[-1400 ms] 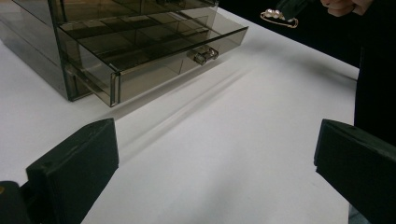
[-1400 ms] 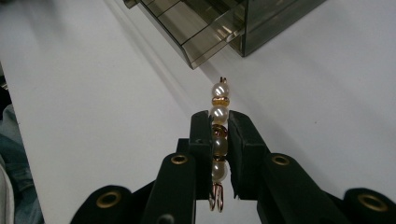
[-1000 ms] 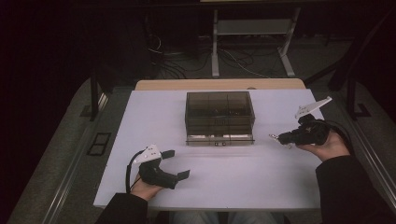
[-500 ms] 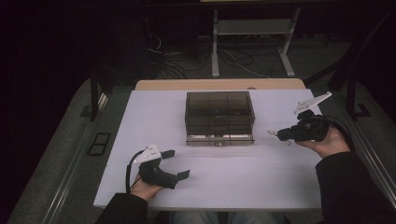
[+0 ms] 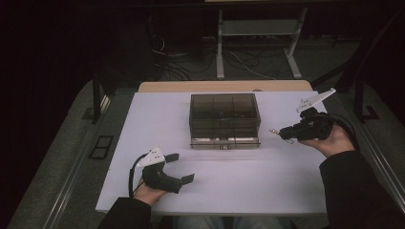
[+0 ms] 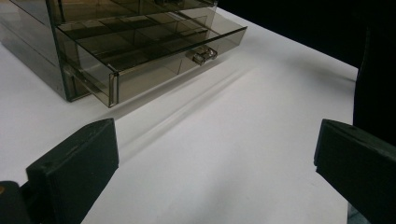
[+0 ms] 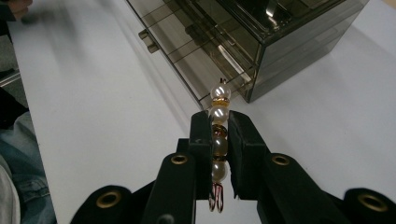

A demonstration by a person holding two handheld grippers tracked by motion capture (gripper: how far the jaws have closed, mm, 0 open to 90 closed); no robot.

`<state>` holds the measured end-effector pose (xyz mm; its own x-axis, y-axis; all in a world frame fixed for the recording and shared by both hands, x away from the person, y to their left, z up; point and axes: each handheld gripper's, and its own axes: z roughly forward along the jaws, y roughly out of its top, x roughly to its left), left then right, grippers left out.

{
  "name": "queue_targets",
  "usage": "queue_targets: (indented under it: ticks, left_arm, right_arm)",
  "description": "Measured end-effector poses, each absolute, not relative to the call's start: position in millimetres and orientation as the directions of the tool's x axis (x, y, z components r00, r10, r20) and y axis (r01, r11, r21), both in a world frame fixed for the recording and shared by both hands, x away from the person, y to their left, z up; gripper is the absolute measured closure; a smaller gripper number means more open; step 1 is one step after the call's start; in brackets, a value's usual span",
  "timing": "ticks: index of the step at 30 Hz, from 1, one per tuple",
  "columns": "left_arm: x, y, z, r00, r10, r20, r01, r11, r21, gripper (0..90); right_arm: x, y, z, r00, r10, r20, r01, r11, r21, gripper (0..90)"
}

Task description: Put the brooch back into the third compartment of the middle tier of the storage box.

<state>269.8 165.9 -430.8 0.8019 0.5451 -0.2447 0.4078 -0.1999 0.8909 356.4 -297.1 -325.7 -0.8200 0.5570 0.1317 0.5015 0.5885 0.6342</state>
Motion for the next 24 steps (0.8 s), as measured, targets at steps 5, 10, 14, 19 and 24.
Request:
queue_targets:
  ticks: [5,10,14,19,24]
  left_arm:
    - [269.7,165.9,-430.7,0.802,0.545,-0.245,0.408,-0.200,0.891,0.0]
    - [270.1,165.9,-430.8,0.804,0.543,-0.241,0.405,-0.204,0.892,0.0]
    - [270.0,166.1,-430.7,0.804,0.544,-0.241,0.404,-0.202,0.892,0.0]
    - [270.0,165.9,-430.7,0.805,0.542,-0.241,0.404,-0.204,0.892,0.0]
    - [270.0,165.9,-430.7,0.805,0.542,-0.240,0.404,-0.204,0.892,0.0]
  right_arm:
    - [358.2,-292.0,-322.1,-0.825,0.550,0.131,0.492,0.586,0.644,79.7]
    - [360.2,-285.4,-317.8,-0.831,0.541,0.128,0.482,0.588,0.650,79.7]
    - [362.0,-279.8,-315.5,-0.837,0.532,0.124,0.473,0.593,0.652,79.7]
    - [364.2,-272.7,-314.4,-0.842,0.526,0.121,0.468,0.600,0.649,79.8]
    - [366.3,-268.3,-314.2,-0.845,0.520,0.122,0.465,0.603,0.648,79.7]
